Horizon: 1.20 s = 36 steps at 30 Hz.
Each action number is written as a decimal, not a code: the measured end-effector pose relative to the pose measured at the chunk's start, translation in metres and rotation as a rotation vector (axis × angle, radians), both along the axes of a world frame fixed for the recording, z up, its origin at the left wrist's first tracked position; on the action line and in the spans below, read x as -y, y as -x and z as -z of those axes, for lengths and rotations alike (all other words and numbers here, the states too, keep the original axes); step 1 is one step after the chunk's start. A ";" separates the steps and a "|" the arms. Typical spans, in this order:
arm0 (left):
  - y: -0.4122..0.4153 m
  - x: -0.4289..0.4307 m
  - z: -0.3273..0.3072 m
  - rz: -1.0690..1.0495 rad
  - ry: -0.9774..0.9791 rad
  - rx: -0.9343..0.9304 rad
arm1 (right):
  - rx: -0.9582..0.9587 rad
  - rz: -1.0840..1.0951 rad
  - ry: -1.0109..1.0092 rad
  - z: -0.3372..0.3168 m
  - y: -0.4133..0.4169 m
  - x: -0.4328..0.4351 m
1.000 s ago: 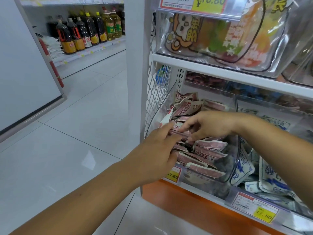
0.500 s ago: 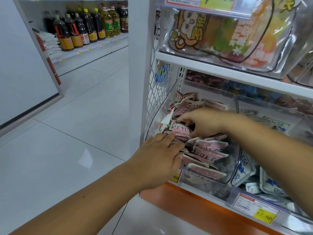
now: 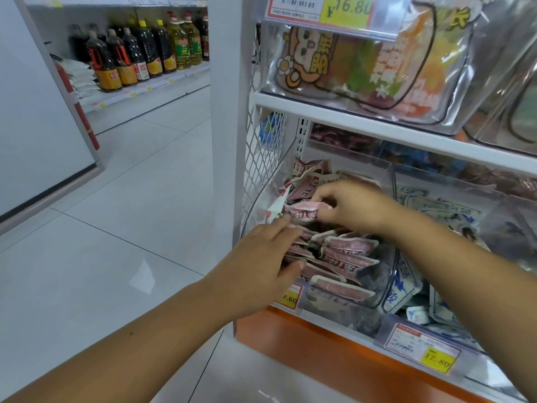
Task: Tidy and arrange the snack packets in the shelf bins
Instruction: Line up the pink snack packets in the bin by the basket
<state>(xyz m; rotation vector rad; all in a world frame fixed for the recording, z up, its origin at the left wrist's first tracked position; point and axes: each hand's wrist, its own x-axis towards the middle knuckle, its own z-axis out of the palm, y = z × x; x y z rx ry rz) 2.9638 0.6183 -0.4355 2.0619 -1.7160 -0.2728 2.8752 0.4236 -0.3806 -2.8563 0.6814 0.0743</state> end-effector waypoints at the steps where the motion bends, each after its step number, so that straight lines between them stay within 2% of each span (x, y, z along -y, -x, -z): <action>1: 0.000 -0.001 -0.002 -0.032 0.072 -0.077 | 0.093 0.016 -0.058 -0.005 0.007 -0.003; 4: -0.001 0.002 -0.002 -0.146 0.289 -0.280 | 0.381 0.055 -0.255 -0.016 0.029 -0.015; 6: 0.001 0.006 -0.004 -0.178 0.330 -0.380 | 0.526 0.070 -0.411 -0.015 0.039 -0.022; 8: 0.002 0.010 -0.011 -0.184 0.337 -0.434 | 0.621 0.070 -0.503 -0.014 0.044 -0.031; 11: -0.003 0.016 -0.018 -0.187 0.368 -0.506 | 0.661 0.081 -0.587 -0.013 0.044 -0.040; 13: -0.005 0.017 -0.019 -0.223 0.395 -0.533 | 0.665 0.122 -0.565 -0.008 0.043 -0.042; 16: -0.003 0.017 -0.018 -0.258 0.460 -0.541 | 0.689 0.182 -0.423 -0.007 0.045 -0.050; 18: -0.001 0.018 -0.016 -0.249 0.520 -0.409 | 0.686 0.183 -0.472 -0.011 0.047 -0.062; 20: 0.000 0.018 -0.014 -0.215 0.519 -0.196 | 0.666 0.218 -0.673 -0.014 0.047 -0.075; 21: 0.000 0.017 -0.013 -0.183 0.490 -0.124 | 0.662 0.248 -0.753 -0.014 0.047 -0.078; 23: 0.000 0.014 -0.013 -0.099 0.370 -0.094 | 0.647 0.349 -0.807 -0.014 0.045 -0.079; 26: -0.008 0.002 -0.016 -0.060 0.178 -0.123 | 0.604 0.405 -0.683 -0.014 0.048 -0.070; 28: -0.015 -0.009 -0.017 -0.059 0.122 -0.040 | 0.554 0.332 -0.536 -0.020 0.055 -0.065; 32: -0.014 -0.025 -0.013 0.105 0.049 0.159 | 0.497 0.165 -0.366 -0.026 0.066 -0.059; 36: -0.016 -0.030 -0.009 0.123 0.063 0.245 | 0.296 -0.067 -0.226 -0.022 0.061 -0.075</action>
